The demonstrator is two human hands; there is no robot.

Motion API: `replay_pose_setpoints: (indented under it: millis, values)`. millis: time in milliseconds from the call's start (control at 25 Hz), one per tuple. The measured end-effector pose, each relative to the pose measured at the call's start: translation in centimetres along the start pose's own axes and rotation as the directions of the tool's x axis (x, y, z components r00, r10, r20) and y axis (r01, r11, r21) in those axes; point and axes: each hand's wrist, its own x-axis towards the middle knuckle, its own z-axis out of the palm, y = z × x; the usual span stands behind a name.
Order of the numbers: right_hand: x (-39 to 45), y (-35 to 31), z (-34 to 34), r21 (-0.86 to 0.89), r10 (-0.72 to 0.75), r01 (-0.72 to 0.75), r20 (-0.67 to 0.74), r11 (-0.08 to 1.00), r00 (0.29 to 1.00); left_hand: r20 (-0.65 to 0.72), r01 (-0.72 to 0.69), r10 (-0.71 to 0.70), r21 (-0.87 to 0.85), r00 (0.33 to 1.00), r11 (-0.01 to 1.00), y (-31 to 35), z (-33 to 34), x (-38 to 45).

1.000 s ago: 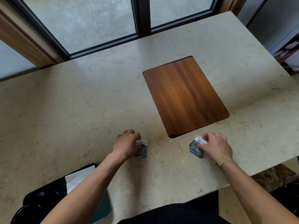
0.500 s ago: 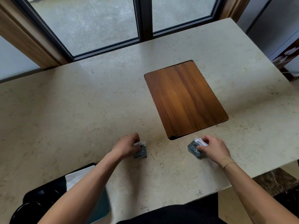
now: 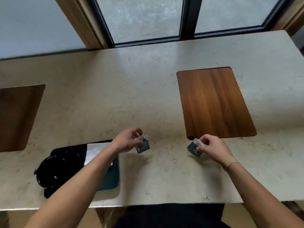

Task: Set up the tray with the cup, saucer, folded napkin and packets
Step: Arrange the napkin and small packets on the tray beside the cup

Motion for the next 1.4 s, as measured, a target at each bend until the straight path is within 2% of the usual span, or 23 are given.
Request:
replay_pose_setpoints:
  millis: [320,520,720,880,1080,1200,1400]
  values:
    - [-1.8,-10.0,7.0,-0.092,-0.228,0.251,0.211,0.964,0.951,-0.122,0.114,-0.118,-0.035,0.985,0.993,-8.2,-3.9,-8.8]
    - [-4.3,-15.3,12.6,-0.120,-0.300,0.338,0.256,0.933,0.919,-0.119,0.134,-0.116,0.157,0.986,0.978,-12.6,-5.4,-12.5]
    - [-6.8,-18.8,17.2,-0.098,-0.306,0.339,0.253,0.936,0.918,-0.081,-0.012,0.040,0.316,0.996,0.949,-14.8,-5.1,-13.6]
    - [-7.9,-20.4,19.7,-0.108,-0.286,0.318,0.236,0.942,0.928,-0.025,-0.078,0.091,0.323,0.996,0.943,-15.2,-4.6,-13.4]
    - [-8.2,-21.1,21.3,-0.182,-0.258,0.306,0.247,0.935,0.934,-0.045,-0.030,0.057,0.457,0.997,0.889,-14.5,-3.3,-12.9]
    - [-7.6,-21.1,21.7,-0.272,-0.263,0.331,0.258,0.904,0.930,-0.048,0.003,0.023,0.483,0.999,0.876,-14.2,-3.0,-12.8]
    - [-6.9,-21.1,22.3,-0.405,-0.309,0.392,0.257,0.826,0.916,-0.087,0.064,-0.013,0.616,0.996,0.785,-14.1,-2.6,-12.7]
